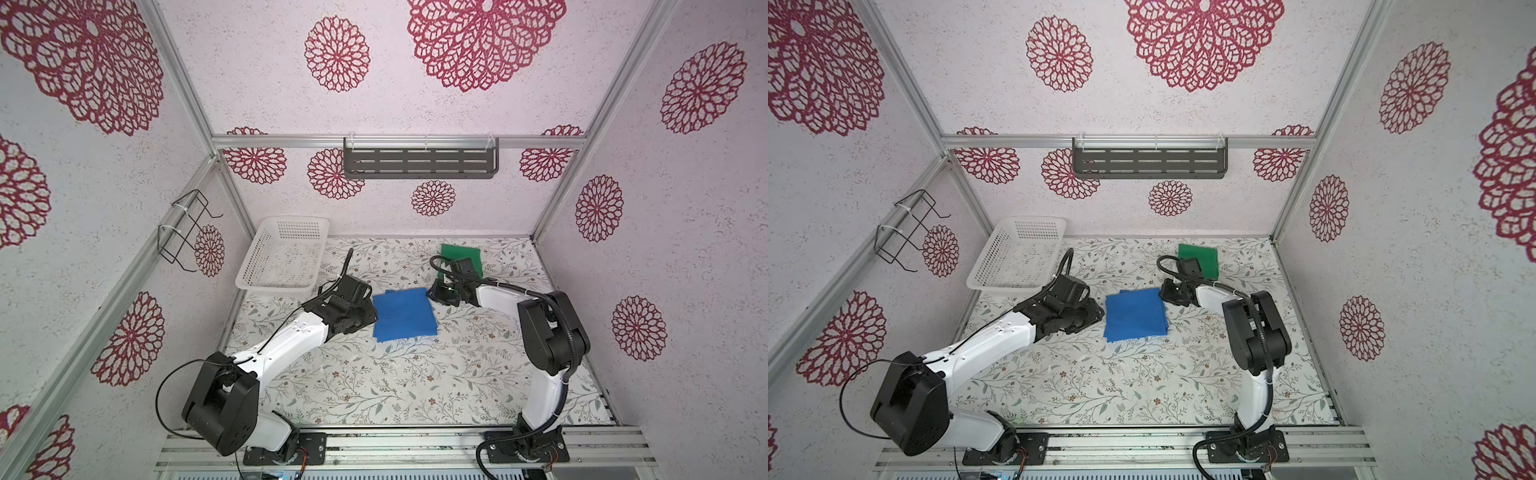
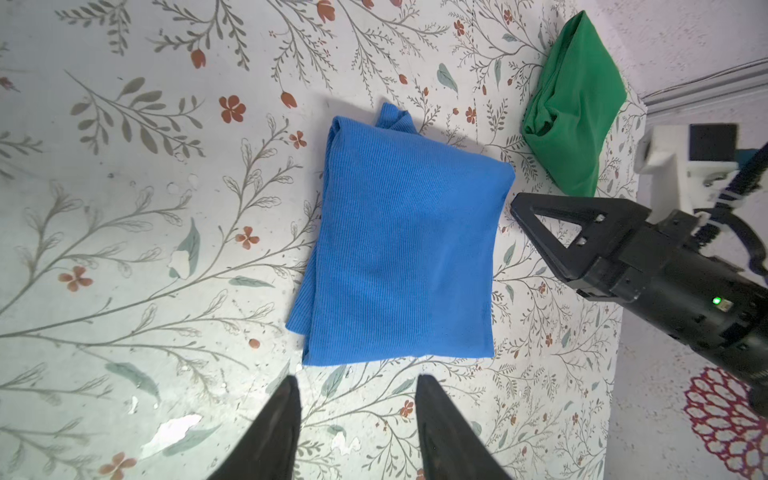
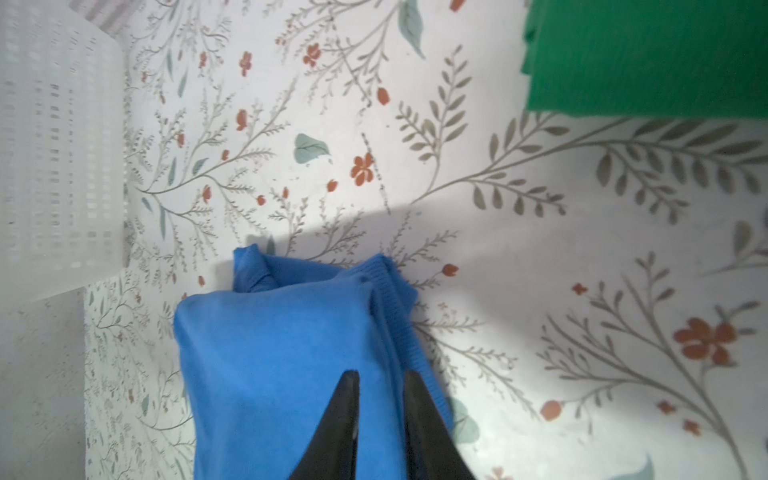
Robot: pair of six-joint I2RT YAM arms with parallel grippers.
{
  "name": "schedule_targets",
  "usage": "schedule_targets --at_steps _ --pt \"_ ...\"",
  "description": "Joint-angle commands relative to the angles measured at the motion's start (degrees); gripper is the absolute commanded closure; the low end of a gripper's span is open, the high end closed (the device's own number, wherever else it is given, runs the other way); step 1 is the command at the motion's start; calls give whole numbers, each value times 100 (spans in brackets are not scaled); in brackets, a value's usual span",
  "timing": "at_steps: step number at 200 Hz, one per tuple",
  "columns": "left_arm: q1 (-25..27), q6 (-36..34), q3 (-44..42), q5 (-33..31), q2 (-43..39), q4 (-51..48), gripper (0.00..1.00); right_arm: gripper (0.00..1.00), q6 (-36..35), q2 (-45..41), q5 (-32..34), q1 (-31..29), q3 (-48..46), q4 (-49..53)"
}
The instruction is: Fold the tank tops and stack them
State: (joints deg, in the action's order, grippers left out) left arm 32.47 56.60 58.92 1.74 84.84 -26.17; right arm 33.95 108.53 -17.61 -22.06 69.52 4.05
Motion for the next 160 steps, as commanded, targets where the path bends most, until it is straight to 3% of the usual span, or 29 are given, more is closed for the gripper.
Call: schedule_targets --at_steps 1,42,76,90,102,114,131,147,155,160 --pt "159 -106 507 295 493 150 53 77 -44 -340 -30 -234 139 -65" --pt "535 -58 1045 367 1392 315 56 77 87 457 -124 -147 296 -643" --pt "586 13 671 164 1153 389 56 78 -137 980 -61 5 589 -504" --pt "508 -81 541 42 933 385 50 76 -341 918 -63 5 812 -254" --pt "389 -175 499 61 785 352 36 72 -445 718 -92 9 908 -105" --pt "250 -338 520 55 687 269 21 64 -539 393 -120 9 866 -56" --pt "0 -612 578 231 657 143 9 51 -680 -196 -36 9 628 -136" --pt "-237 -761 510 430 674 245 7 24 -696 -774 35 54 166 -475" --pt "-314 -842 496 425 720 283 8 3 -595 -1009 -42 117 -102 -700" --pt "-343 -910 499 412 754 288 7 1 -496 -1115 -135 175 -240 -817"
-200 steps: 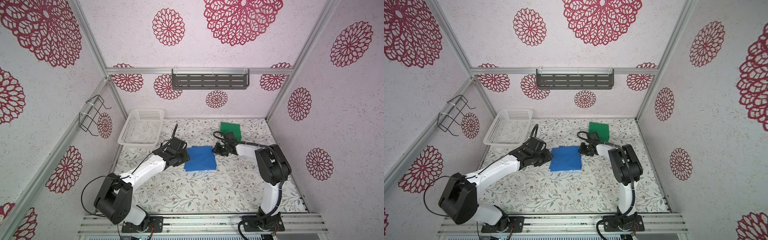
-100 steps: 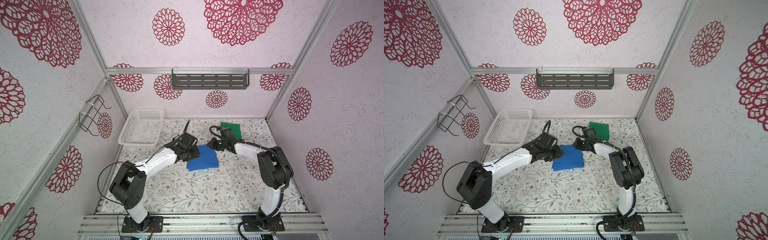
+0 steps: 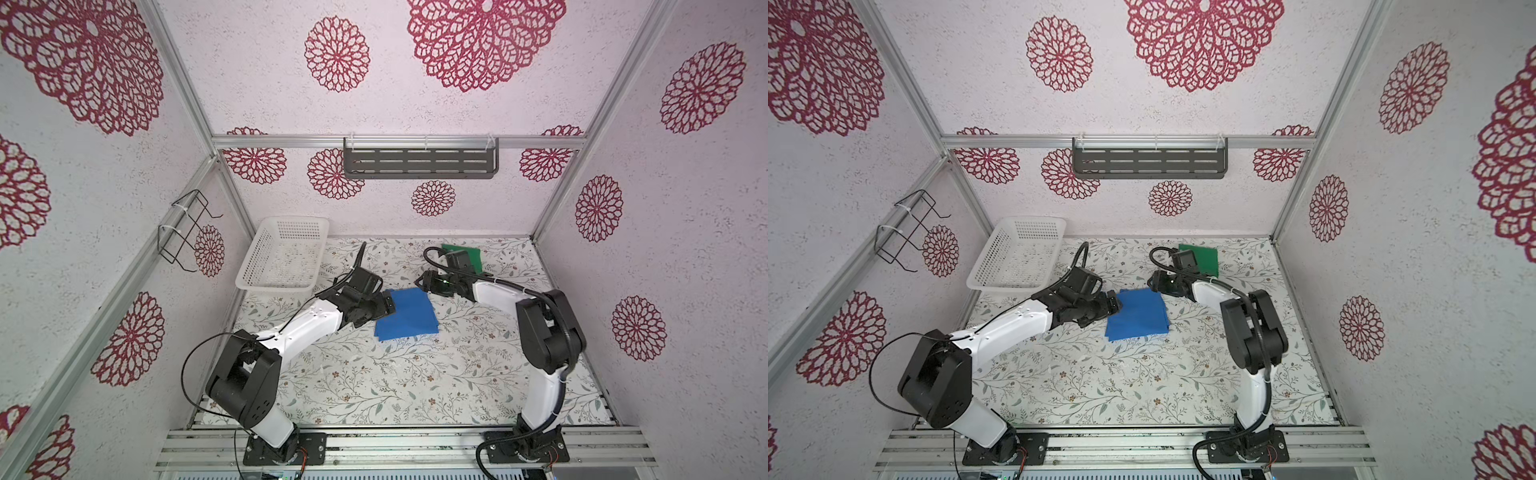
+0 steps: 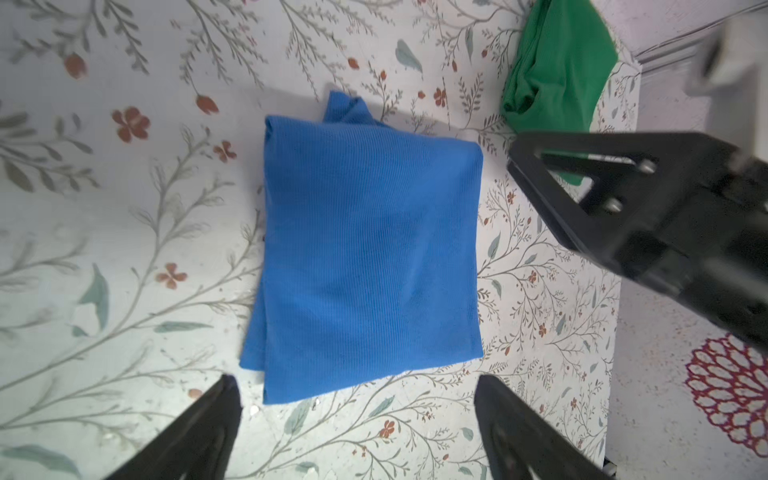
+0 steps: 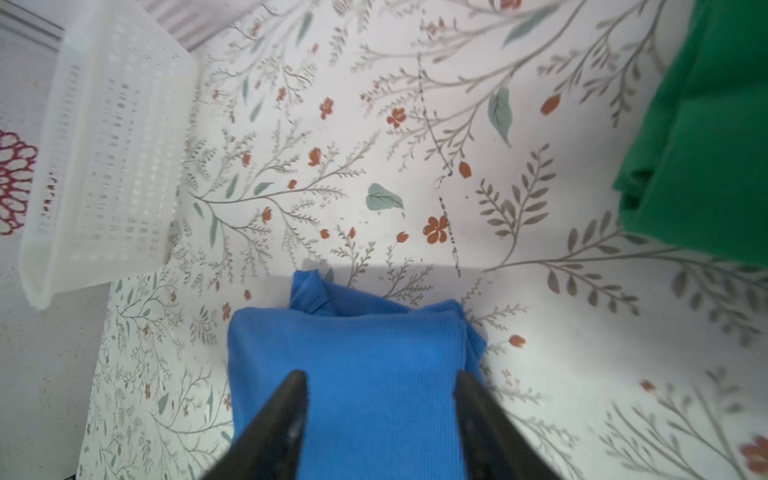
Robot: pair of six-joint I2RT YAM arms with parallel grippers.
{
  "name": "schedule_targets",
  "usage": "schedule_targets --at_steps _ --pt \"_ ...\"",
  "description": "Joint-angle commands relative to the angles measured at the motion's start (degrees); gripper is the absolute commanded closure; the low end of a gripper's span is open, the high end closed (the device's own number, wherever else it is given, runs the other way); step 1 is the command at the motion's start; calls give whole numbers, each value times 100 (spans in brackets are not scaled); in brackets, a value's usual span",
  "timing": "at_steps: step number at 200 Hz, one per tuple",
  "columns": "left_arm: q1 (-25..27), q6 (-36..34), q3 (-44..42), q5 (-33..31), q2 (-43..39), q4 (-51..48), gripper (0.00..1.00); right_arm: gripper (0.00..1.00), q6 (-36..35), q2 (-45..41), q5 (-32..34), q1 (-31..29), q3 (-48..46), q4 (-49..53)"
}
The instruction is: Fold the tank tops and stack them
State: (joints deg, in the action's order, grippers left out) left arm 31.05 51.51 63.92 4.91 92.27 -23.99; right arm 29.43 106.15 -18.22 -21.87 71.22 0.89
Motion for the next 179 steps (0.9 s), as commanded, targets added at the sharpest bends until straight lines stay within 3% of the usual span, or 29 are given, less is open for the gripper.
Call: schedule_targets --at_steps 1,28,41,57,96,141,179 --pt "-207 -416 3 97 24 65 8 1 -26 -894 -97 165 -444 -527" --pt "-402 -572 55 335 343 70 6 1 620 -999 -1040 566 -996 -1013" --pt "-465 -510 -5 490 491 199 4 1 516 -987 -1181 621 -1171 -1008" --pt "-532 -363 -134 651 654 387 0 1 304 -1012 -1171 591 -1315 -870" --pt "-525 -7 -405 823 1016 713 3 1 -50 -872 -917 535 -1356 -103" --pt "-504 244 -679 823 1113 1097 0 9 -329 -491 -578 302 -1189 563" --pt "-390 513 -758 824 1279 1281 11 13 -315 -155 -489 95 -961 742"
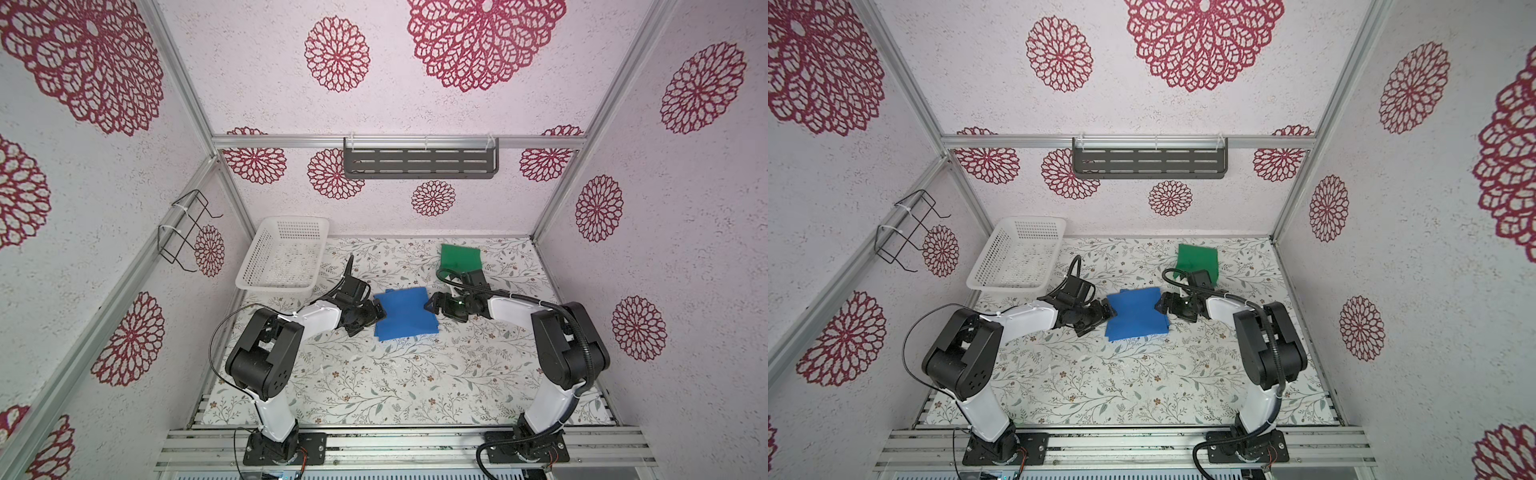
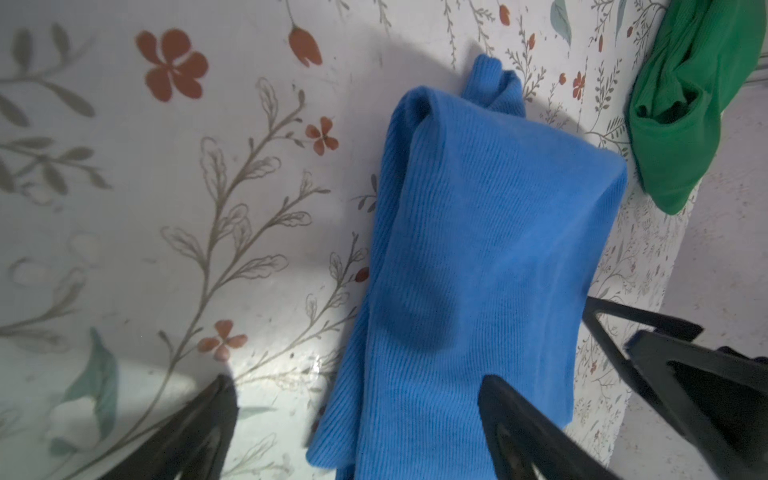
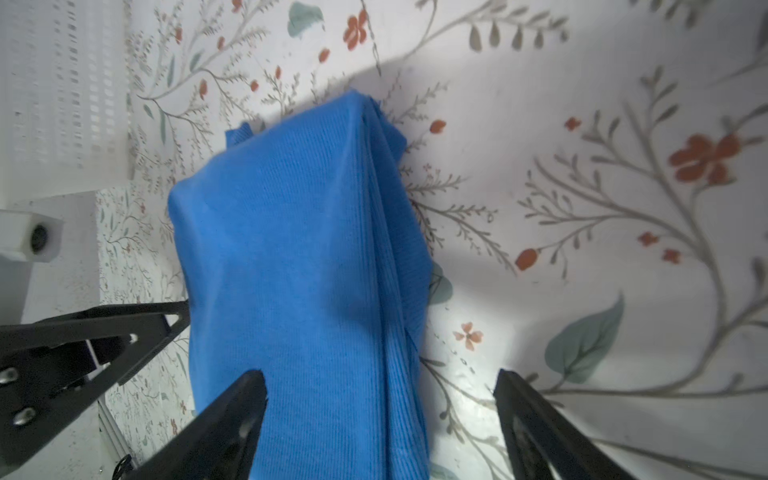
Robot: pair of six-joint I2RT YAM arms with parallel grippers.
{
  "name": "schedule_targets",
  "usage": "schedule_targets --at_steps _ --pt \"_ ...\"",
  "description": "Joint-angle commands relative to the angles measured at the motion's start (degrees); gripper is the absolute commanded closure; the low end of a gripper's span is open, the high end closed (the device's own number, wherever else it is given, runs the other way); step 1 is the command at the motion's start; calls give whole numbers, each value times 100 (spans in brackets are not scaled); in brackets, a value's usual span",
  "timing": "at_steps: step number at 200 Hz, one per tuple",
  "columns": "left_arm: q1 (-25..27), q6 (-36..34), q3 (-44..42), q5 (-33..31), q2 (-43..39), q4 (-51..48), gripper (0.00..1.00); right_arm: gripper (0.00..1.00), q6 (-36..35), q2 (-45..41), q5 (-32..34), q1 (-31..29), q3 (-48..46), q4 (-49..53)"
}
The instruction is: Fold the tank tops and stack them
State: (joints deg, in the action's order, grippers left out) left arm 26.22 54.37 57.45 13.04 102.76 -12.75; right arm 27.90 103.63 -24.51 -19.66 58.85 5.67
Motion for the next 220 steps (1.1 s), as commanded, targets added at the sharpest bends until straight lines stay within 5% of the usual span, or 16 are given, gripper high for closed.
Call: schedule_targets --at_steps 1,36,115,152,175,220 --pt "102 229 -115 13 233 158 11 13 -171 100 140 -126 281 270" --pt "236 496 -286 55 455 464 22 17 -186 369 122 -261 502 381" --pt "474 768 -307 83 921 864 29 19 -167 743 -26 -433 644 368" --pt "483 786 -193 62 1298 965 42 24 -131 926 -54 -551 741 339" --pt "490 781 -188 39 1353 969 50 32 -67 992 -142 -588 763 252" --pt "481 597 -77 -84 1252 713 79 65 14 997 -265 -587 811 109"
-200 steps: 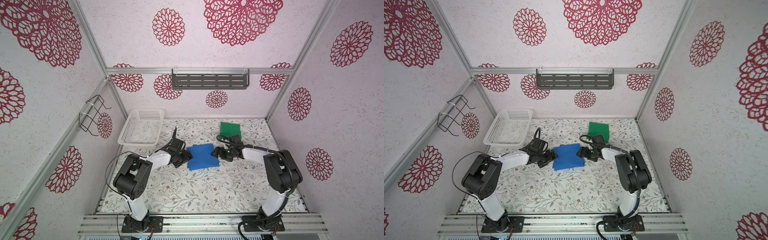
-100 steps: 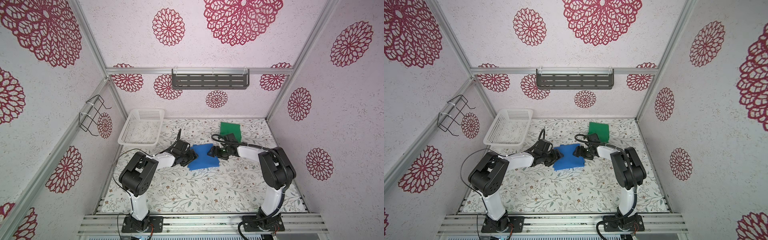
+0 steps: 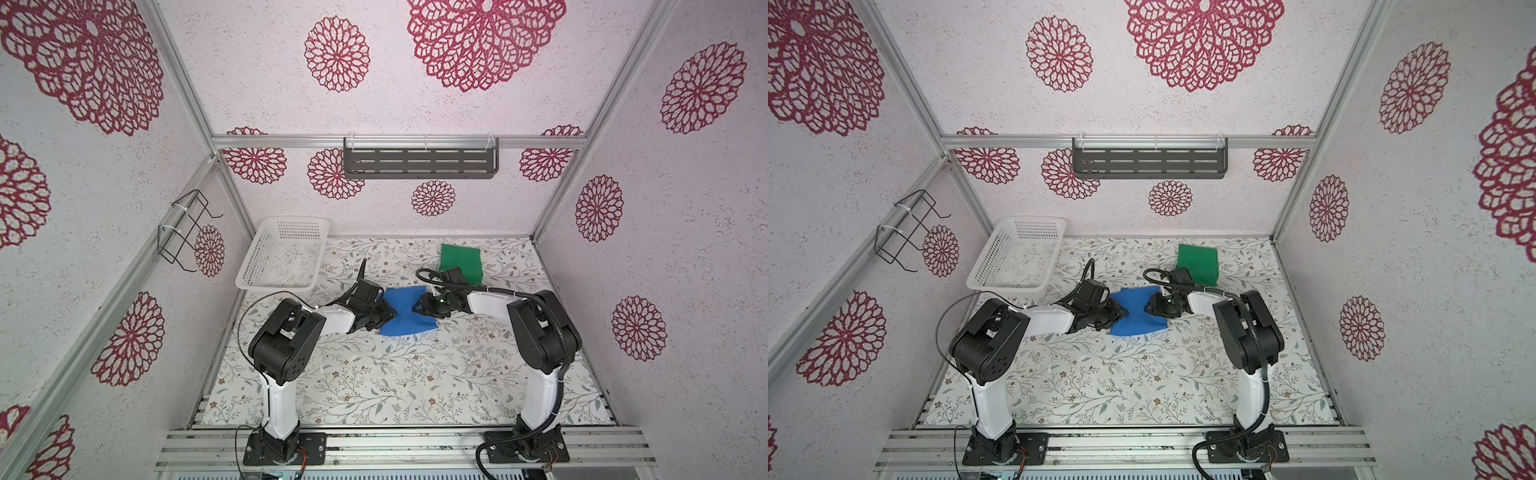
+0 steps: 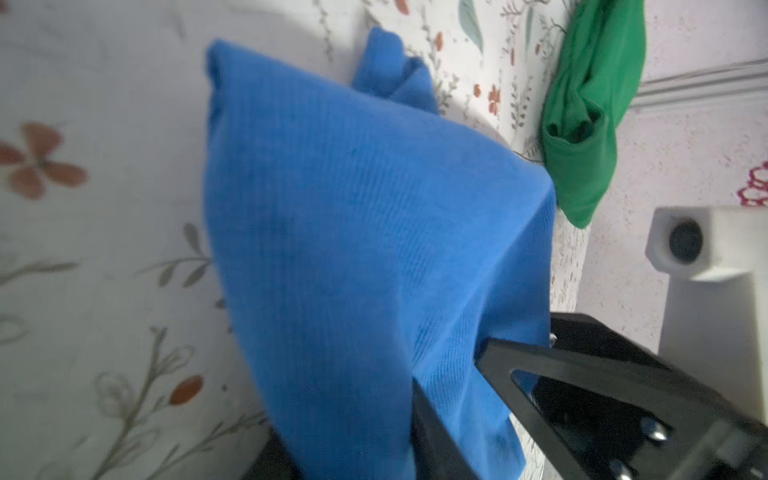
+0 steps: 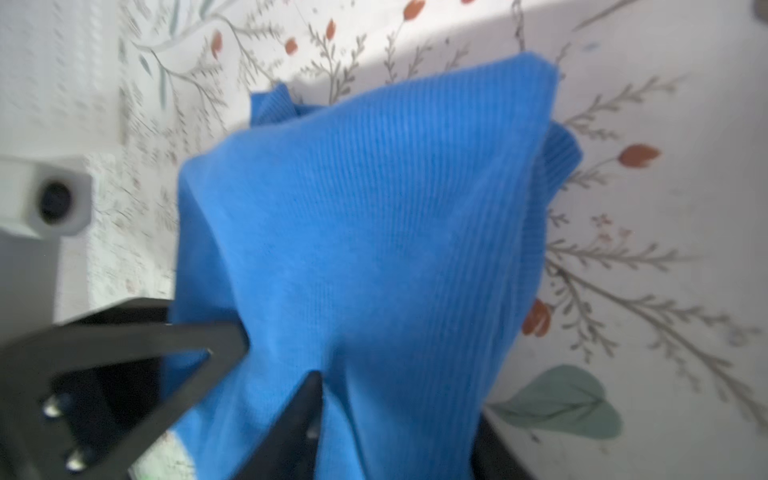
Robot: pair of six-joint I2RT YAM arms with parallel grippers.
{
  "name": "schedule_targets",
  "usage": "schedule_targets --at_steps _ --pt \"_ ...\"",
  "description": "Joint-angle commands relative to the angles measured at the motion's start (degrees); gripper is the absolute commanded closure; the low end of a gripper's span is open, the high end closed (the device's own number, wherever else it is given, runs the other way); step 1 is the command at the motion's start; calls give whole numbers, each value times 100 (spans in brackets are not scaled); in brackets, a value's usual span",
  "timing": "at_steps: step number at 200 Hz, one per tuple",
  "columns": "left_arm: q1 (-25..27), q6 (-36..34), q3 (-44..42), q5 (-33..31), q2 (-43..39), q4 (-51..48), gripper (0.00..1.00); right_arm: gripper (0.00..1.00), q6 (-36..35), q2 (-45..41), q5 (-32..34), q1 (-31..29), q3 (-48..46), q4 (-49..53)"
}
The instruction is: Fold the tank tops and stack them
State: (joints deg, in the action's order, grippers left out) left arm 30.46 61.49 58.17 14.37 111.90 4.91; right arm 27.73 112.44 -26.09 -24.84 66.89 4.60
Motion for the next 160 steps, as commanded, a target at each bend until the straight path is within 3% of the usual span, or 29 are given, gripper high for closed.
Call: schedule_targets --at_steps 1,16,30,44,59,78,110,160 --pt "57 -122 -140 -225 335 -1071 79 66 27 114 -107 -71 12 216" --pt "54 -251 14 -281 296 -1299 84 77 -2 95 -112 -65 77 243" --pt "55 -388 177 -320 164 -1617 79 85 -34 63 -93 -58 128 290" --pt "39 -554 213 -484 -239 -1963 64 90 -91 9 -6 -48 149 370" --pt "-11 -735 169 -627 -594 -2309 37 94 -169 -52 111 -24 136 456" --pt "-125 -847 43 -681 -896 -2569 24 94 -214 -90 188 42 83 498" --pt "-159 -877 -86 -822 -899 -2638 23 95 -267 -88 223 91 52 531" --pt "-136 -902 248 -873 -333 -2479 31 95 -348 -104 192 92 -36 550"
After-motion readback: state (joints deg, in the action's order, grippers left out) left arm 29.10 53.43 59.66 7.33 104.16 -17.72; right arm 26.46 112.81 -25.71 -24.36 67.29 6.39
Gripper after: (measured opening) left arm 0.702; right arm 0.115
